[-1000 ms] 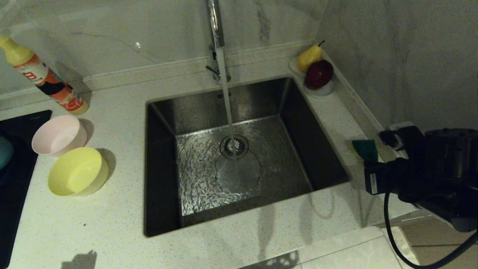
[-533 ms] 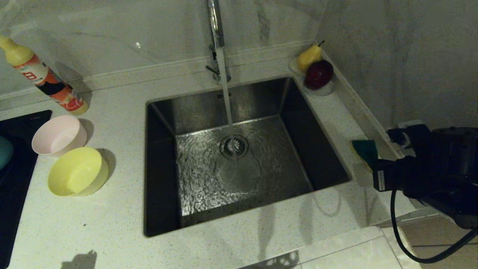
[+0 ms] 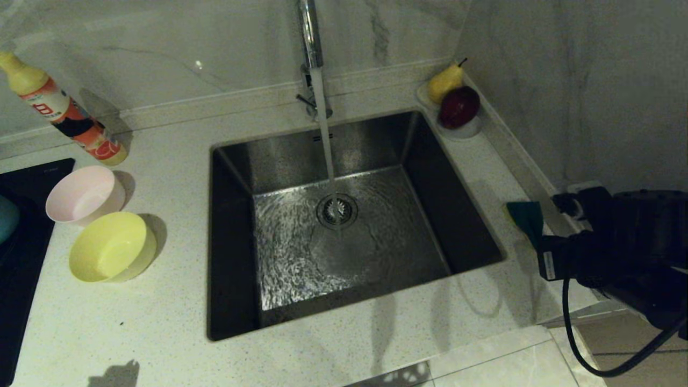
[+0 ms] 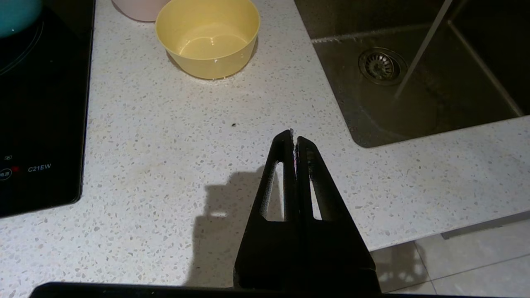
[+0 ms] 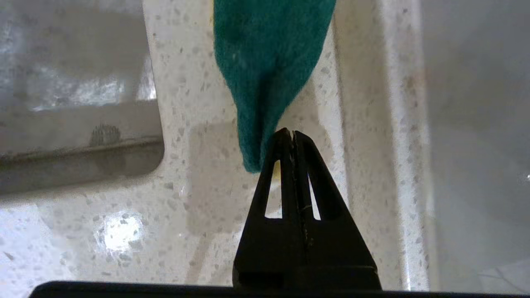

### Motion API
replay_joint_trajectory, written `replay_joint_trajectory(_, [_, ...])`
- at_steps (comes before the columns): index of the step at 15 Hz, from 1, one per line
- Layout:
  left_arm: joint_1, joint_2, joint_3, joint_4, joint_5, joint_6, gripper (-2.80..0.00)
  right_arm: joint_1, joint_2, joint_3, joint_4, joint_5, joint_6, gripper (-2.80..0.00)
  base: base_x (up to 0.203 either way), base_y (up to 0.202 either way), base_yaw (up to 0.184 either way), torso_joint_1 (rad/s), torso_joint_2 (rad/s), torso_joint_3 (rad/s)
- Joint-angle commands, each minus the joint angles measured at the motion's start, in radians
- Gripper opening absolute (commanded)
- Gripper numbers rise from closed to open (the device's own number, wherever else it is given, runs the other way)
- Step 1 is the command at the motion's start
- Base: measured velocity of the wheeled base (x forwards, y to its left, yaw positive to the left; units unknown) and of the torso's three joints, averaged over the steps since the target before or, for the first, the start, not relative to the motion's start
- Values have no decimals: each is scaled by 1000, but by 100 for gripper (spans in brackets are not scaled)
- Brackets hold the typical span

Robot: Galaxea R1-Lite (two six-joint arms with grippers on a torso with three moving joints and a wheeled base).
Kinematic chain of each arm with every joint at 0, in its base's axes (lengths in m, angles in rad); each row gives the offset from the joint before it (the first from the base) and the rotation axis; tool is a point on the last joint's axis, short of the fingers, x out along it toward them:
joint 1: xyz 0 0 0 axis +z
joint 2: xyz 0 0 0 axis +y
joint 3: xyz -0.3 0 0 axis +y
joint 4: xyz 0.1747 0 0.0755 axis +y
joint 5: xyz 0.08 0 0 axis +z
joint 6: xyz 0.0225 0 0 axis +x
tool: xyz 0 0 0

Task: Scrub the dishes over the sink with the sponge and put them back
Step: Put down the sponge

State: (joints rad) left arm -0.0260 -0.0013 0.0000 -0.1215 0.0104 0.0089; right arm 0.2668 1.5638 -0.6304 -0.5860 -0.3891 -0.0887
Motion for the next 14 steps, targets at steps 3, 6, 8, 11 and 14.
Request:
replay_joint_trajectory(3, [0,-2,40,-1,0,0,-280,-1,29,7,-43,1,-6,-280,0,0,0,0,0,0])
replay_joint_trajectory(6, [0,-2,40,-1,0,0,-280,6,36,6,-44,4,-11,-280,0,0,0,0,0,0])
replay_joint_trajectory(8, [0,-2,40,-1,0,0,-280,15,36,3,-43,5,-11,-280,0,0,0,0,0,0])
replay_joint_trajectory(11, [0,-2,40,0,0,0,-280,17,38,3,-44,7,-4,-280,0,0,0,0,0,0])
replay_joint_trajectory(14, [0,-2,40,-1,0,0,-280,15,36,-8,-44,7,0,-280,0,0,0,0,0,0])
